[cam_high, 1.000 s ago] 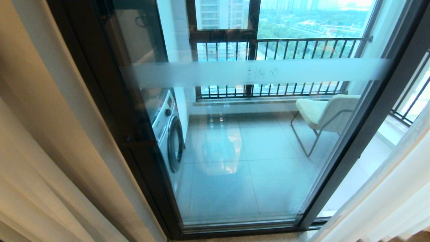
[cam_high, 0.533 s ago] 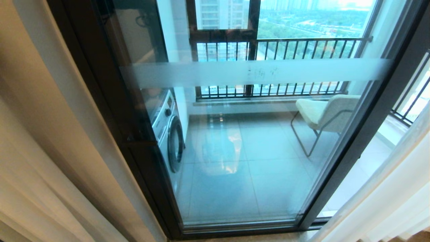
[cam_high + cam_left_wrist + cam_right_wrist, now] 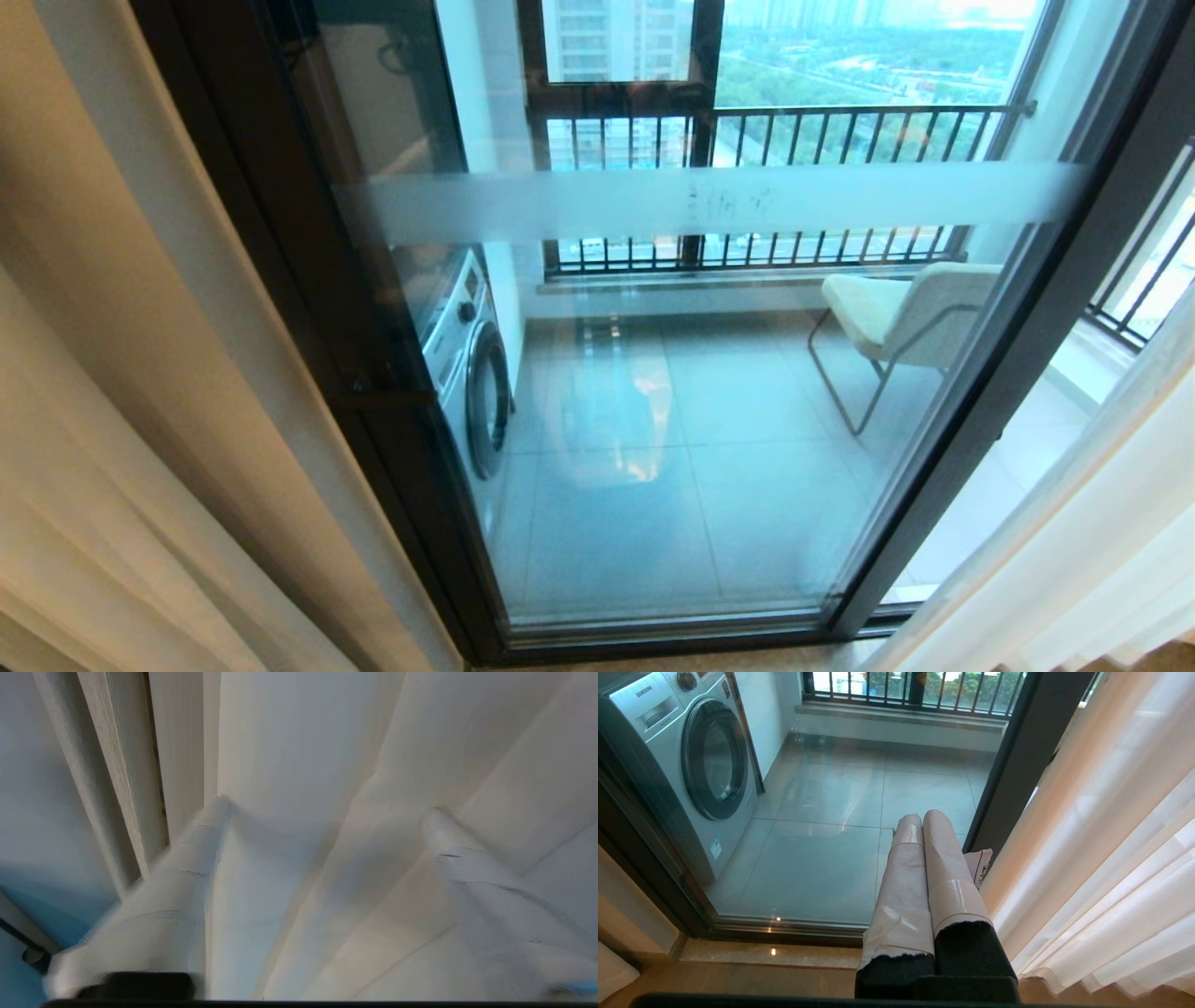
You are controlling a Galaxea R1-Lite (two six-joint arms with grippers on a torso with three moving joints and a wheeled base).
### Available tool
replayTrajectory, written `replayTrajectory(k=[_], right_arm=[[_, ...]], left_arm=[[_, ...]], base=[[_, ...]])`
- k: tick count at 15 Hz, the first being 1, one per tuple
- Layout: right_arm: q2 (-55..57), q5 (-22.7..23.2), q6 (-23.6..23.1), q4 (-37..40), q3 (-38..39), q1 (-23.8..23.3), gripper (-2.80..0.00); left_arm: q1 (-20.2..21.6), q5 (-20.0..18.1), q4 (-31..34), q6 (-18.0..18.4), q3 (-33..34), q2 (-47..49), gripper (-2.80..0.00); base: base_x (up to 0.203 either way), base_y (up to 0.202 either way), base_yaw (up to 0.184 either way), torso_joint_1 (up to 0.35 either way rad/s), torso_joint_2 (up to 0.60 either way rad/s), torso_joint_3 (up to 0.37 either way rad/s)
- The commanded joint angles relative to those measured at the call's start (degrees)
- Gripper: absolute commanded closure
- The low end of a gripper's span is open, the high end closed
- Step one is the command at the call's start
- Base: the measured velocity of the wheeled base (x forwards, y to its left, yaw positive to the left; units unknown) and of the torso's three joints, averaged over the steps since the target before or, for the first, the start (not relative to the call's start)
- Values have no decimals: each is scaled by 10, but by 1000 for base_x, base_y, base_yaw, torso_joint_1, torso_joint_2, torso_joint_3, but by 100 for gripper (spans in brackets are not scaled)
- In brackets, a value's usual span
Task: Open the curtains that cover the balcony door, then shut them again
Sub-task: Close the inner curtains on both sides
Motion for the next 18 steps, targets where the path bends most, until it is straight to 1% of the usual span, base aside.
replayTrajectory(k=[1,6,8,10,13,16,18], right_arm=[[1,1,0,0,0,0,0],[1,1,0,0,0,0,0],[1,1,-1,0,0,0,0],[1,1,0,0,0,0,0],[1,1,0,0,0,0,0],[1,1,-1,0,0,0,0],[1,1,0,0,0,0,0]], left_arm=[[0,2,3,-1,0,1,0],[2,-8,4,-3,0,4,0],[7,-23,4,-4,0,4,0],[8,-34,4,-16,0,4,0],[7,-34,7,-18,0,2,0],[8,-34,34,-20,3,-16,0],[7,-35,40,-19,29,-43,0]], base=[[0,0,0,0,0,0],[0,0,0,0,0,0],[0,0,0,0,0,0],[0,0,0,0,0,0],[0,0,0,0,0,0],[0,0,0,0,0,0],[0,0,0,0,0,0]])
